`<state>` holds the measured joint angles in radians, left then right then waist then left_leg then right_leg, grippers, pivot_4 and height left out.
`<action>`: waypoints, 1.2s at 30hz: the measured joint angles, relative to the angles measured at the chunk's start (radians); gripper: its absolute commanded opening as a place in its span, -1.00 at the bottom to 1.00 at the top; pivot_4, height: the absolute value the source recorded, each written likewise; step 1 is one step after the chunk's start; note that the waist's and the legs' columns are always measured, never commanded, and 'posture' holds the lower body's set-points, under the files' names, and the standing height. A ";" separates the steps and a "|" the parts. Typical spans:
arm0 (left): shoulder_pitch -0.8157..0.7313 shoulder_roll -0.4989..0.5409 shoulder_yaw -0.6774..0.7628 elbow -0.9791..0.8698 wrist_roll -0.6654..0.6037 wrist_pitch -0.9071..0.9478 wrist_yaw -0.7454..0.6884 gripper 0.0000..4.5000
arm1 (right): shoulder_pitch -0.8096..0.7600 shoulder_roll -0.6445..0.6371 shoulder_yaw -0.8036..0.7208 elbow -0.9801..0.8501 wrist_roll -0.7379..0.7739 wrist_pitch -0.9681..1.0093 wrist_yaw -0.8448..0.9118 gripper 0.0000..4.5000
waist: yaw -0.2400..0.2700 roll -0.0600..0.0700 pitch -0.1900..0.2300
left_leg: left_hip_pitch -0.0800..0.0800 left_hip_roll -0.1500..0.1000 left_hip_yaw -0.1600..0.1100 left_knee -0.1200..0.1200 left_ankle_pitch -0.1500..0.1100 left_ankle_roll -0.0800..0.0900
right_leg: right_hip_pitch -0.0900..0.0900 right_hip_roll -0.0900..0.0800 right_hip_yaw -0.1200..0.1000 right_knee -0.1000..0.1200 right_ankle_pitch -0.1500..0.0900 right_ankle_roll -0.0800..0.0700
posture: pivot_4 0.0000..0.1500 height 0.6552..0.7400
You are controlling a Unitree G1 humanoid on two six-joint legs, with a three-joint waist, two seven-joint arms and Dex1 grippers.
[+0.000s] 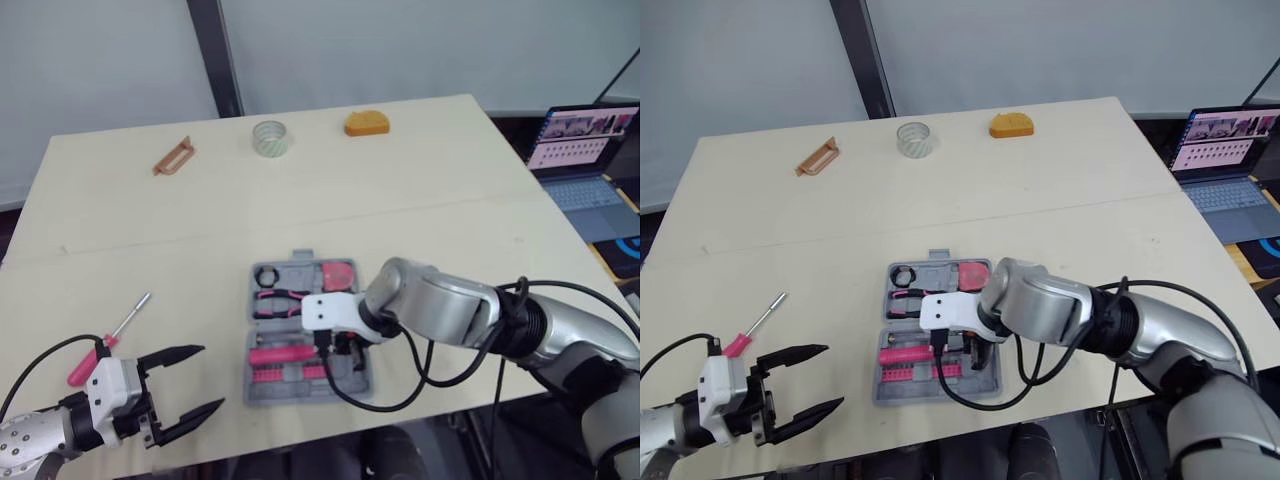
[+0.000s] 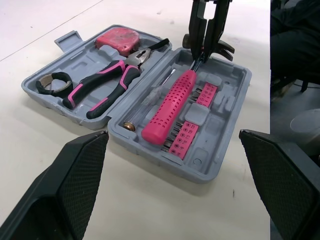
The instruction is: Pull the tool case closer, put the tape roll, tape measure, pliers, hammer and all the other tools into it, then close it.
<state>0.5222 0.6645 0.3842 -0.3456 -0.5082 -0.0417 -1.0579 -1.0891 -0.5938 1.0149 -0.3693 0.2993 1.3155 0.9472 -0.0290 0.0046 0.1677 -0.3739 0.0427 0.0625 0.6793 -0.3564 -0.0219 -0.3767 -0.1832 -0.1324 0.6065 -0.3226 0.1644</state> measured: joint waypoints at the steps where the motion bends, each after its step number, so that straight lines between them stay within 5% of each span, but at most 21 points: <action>1: 0.000 0.000 0.000 0.000 0.000 0.000 0.001 1.00 | 0.000 0.003 0.000 0.008 -0.001 -0.001 0.000 -0.99 | 0.000 0.000 0.000 | 0.000 0.000 0.000 0.000 0.000 0.000 | 0.000 0.000 0.000 0.000 0.000 0.000 | 1.00 1.00; 36: 0.001 0.000 0.002 -0.015 0.000 0.019 0.021 1.00 | 0.028 0.050 0.002 0.062 -0.013 -0.004 -0.007 -0.99 | -0.001 0.000 0.000 | 0.000 0.000 0.000 0.000 0.000 0.000 | 0.000 0.000 0.000 0.000 0.000 0.000 | 1.00 1.00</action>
<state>0.5230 0.6647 0.3863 -0.3610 -0.5083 -0.0228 -1.0367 -1.0607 -0.5441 1.0171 -0.3076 0.2863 1.3116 0.9407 -0.0296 0.0046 0.1677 -0.3738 0.0428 0.0625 0.6793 -0.3565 -0.0221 -0.3768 -0.1832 -0.1327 0.6067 -0.3226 0.1643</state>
